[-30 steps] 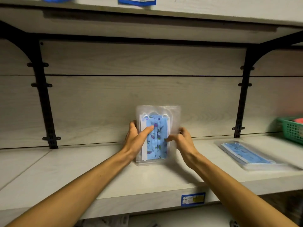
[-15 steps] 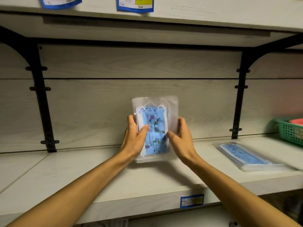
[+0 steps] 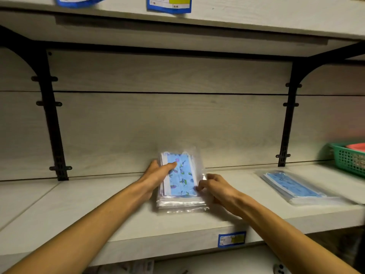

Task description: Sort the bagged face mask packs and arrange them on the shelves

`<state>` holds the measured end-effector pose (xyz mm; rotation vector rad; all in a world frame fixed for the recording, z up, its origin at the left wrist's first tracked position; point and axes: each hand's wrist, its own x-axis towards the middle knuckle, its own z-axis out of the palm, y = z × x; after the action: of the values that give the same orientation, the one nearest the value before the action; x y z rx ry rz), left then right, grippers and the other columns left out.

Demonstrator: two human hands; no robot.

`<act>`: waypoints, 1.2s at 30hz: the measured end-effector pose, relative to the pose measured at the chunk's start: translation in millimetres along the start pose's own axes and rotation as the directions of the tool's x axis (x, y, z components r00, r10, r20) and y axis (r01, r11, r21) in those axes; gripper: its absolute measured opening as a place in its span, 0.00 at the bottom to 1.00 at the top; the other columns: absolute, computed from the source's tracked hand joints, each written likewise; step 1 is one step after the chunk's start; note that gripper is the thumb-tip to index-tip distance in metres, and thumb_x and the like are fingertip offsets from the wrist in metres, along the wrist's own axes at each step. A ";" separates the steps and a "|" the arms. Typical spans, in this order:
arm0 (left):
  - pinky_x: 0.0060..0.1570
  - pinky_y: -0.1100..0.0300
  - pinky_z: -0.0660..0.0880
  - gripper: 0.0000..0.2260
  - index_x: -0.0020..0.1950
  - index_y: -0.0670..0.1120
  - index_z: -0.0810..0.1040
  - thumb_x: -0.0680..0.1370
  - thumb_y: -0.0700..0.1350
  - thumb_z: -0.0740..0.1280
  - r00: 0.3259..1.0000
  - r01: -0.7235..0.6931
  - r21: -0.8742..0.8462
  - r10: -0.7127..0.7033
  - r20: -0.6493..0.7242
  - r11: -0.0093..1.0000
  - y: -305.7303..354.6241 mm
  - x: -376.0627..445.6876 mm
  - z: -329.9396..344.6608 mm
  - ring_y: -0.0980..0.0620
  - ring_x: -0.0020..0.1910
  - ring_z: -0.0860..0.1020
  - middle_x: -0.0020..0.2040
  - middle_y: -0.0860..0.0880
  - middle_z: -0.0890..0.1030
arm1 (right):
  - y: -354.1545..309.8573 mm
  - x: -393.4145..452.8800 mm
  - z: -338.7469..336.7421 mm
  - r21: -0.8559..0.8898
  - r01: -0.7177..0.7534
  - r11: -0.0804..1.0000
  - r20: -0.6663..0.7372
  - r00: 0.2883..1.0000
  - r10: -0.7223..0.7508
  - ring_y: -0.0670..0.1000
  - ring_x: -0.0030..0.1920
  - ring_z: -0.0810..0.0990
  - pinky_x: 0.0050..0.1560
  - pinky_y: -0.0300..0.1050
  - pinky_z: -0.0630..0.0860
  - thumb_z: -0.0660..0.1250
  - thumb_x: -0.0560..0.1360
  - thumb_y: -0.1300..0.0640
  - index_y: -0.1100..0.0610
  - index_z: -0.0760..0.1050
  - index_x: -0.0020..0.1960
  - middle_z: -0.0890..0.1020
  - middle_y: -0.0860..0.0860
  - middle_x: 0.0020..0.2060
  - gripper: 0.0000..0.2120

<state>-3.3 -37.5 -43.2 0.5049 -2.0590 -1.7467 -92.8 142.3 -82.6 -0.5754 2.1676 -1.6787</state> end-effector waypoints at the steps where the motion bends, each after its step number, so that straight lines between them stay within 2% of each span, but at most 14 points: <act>1: 0.56 0.50 0.82 0.16 0.61 0.41 0.73 0.79 0.47 0.72 0.997 0.050 0.034 -0.052 0.059 0.998 -3.7 -1.9 -2.1 0.45 0.51 0.85 0.52 0.43 0.86 | 1.5 1.0 -0.4 -0.037 -0.042 0.998 -0.011 0.999 0.042 0.59 0.48 0.84 0.44 0.52 0.80 0.70 0.71 0.59 0.62 0.76 0.59 0.85 0.59 0.50 0.17; 3: 0.42 0.60 0.83 0.09 0.54 0.42 0.78 0.79 0.46 0.72 0.975 0.121 0.076 -0.133 0.178 0.990 -8.8 -6.8 -7.1 0.51 0.40 0.86 0.41 0.48 0.88 | 2.8 2.5 -3.5 -0.056 -0.132 0.990 0.003 0.991 0.132 0.59 0.48 0.85 0.44 0.51 0.81 0.72 0.71 0.55 0.57 0.71 0.60 0.82 0.60 0.52 0.20; 4: 0.41 0.61 0.82 0.08 0.53 0.43 0.80 0.79 0.46 0.71 0.963 0.138 0.080 -0.153 0.224 0.987 -9.8 -8.0 -9.7 0.52 0.39 0.86 0.39 0.49 0.88 | 0.9 2.7 -4.7 -0.035 -0.177 0.984 0.029 0.984 0.178 0.58 0.44 0.86 0.41 0.49 0.82 0.72 0.72 0.55 0.56 0.69 0.60 0.80 0.60 0.53 0.21; 6: 0.50 0.57 0.82 0.12 0.59 0.43 0.82 0.79 0.47 0.70 0.941 0.165 0.060 -0.175 0.288 0.984 -9.9 -4.2 -15.4 0.50 0.46 0.86 0.48 0.46 0.88 | -6.7 3.5 -6.3 0.034 -0.241 0.970 0.090 0.967 0.237 0.57 0.40 0.86 0.39 0.49 0.83 0.74 0.71 0.55 0.57 0.68 0.60 0.79 0.62 0.56 0.22; 9: 0.42 0.60 0.82 0.11 0.59 0.44 0.82 0.79 0.47 0.70 0.910 0.202 -0.001 -0.187 0.370 0.979 -4.2 -5.3 -18.9 0.53 0.44 0.86 0.49 0.46 0.88 | -17.1 3.7 -6.3 0.135 -0.332 0.934 0.180 0.935 0.306 0.58 0.44 0.86 0.39 0.51 0.83 0.76 0.70 0.58 0.61 0.72 0.62 0.80 0.63 0.58 0.23; 11: 0.42 0.59 0.81 0.12 0.59 0.43 0.81 0.78 0.46 0.71 0.920 0.178 -0.016 -0.161 0.356 0.984 -4.7 -7.8 -17.3 0.52 0.45 0.86 0.50 0.45 0.87 | -18.8 -1.6 -3.9 0.144 -0.363 0.920 0.188 0.923 0.335 0.59 0.47 0.87 0.40 0.51 0.84 0.76 0.70 0.60 0.62 0.72 0.62 0.81 0.63 0.57 0.24; 14: 0.54 0.53 0.81 0.15 0.60 0.42 0.73 0.76 0.41 0.73 0.991 0.035 -0.148 -0.015 0.137 0.988 -4.9 -7.8 -12.2 0.48 0.53 0.84 0.62 0.44 0.81 | -19.8 -4.9 2.7 0.123 -0.203 0.971 0.062 0.979 0.197 0.58 0.49 0.86 0.39 0.49 0.83 0.76 0.70 0.62 0.63 0.70 0.63 0.80 0.61 0.57 0.25; 16: 0.65 0.54 0.74 0.25 0.71 0.44 0.68 0.77 0.38 0.72 0.989 -0.149 -0.189 0.147 -0.025 0.971 -1.0 -9.2 -11.7 0.50 0.64 0.77 0.69 0.48 0.71 | -24.0 -5.6 4.8 0.159 0.025 0.987 -0.077 0.997 -0.013 0.53 0.46 0.85 0.39 0.46 0.81 0.75 0.70 0.63 0.60 0.73 0.62 0.84 0.56 0.52 0.22; 19: 0.64 0.58 0.71 0.37 0.80 0.46 0.57 0.76 0.38 0.73 0.970 -0.242 -0.217 0.238 -0.046 0.946 -7.7 -18.9 -9.4 0.52 0.67 0.74 0.70 0.53 0.69 | -27.6 -15.5 4.3 0.243 0.235 0.941 -0.143 0.968 -0.205 0.53 0.49 0.86 0.51 0.50 0.83 0.73 0.71 0.67 0.55 0.75 0.60 0.87 0.52 0.49 0.19; 21: 0.61 0.56 0.76 0.28 0.75 0.44 0.64 0.77 0.38 0.72 0.979 -0.201 -0.148 0.205 0.016 0.968 -24.9 -26.9 -3.0 0.50 0.61 0.80 0.68 0.48 0.77 | -19.9 -25.6 8.4 0.173 0.233 0.957 -0.086 0.971 -0.221 0.57 0.53 0.84 0.55 0.52 0.82 0.71 0.72 0.68 0.58 0.75 0.64 0.85 0.56 0.54 0.21; 23: 0.57 0.60 0.79 0.22 0.71 0.44 0.68 0.79 0.37 0.69 0.977 -0.200 -0.063 0.204 0.069 0.978 -40.7 -33.4 3.3 0.52 0.57 0.82 0.63 0.46 0.81 | -8.3 -32.1 14.0 0.076 0.234 0.969 -0.031 0.972 -0.233 0.55 0.54 0.83 0.51 0.45 0.82 0.70 0.74 0.66 0.59 0.73 0.65 0.83 0.56 0.56 0.20; 27: 0.65 0.54 0.76 0.21 0.71 0.49 0.68 0.80 0.40 0.69 0.958 -0.277 0.032 0.273 0.092 0.960 -43.0 -33.1 2.5 0.52 0.61 0.80 0.63 0.50 0.81 | -8.4 -31.7 15.4 0.060 0.281 0.958 -0.091 0.957 -0.275 0.54 0.55 0.83 0.52 0.43 0.81 0.68 0.76 0.67 0.62 0.73 0.67 0.83 0.57 0.56 0.20; 31: 0.66 0.50 0.75 0.22 0.70 0.50 0.68 0.78 0.44 0.69 0.954 -0.291 0.105 0.281 0.102 0.951 -40.3 -31.7 3.0 0.51 0.62 0.79 0.63 0.51 0.81 | -7.1 -30.6 16.6 0.038 0.287 0.957 -0.073 0.956 -0.284 0.54 0.56 0.82 0.59 0.51 0.81 0.68 0.75 0.67 0.61 0.72 0.68 0.83 0.56 0.56 0.22; 36: 0.63 0.49 0.77 0.27 0.68 0.49 0.68 0.70 0.48 0.70 0.960 -0.275 0.112 0.267 0.079 0.955 -37.5 -29.0 4.7 0.52 0.59 0.80 0.60 0.51 0.81 | -4.3 -27.5 17.8 -0.007 0.297 0.955 -0.084 0.951 -0.297 0.50 0.54 0.82 0.48 0.39 0.81 0.70 0.74 0.63 0.58 0.68 0.68 0.81 0.53 0.55 0.24</act>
<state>19.9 -24.6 -82.7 0.1902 -2.1715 -1.5012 -59.8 140.5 -82.3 -0.8825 2.2224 -1.8898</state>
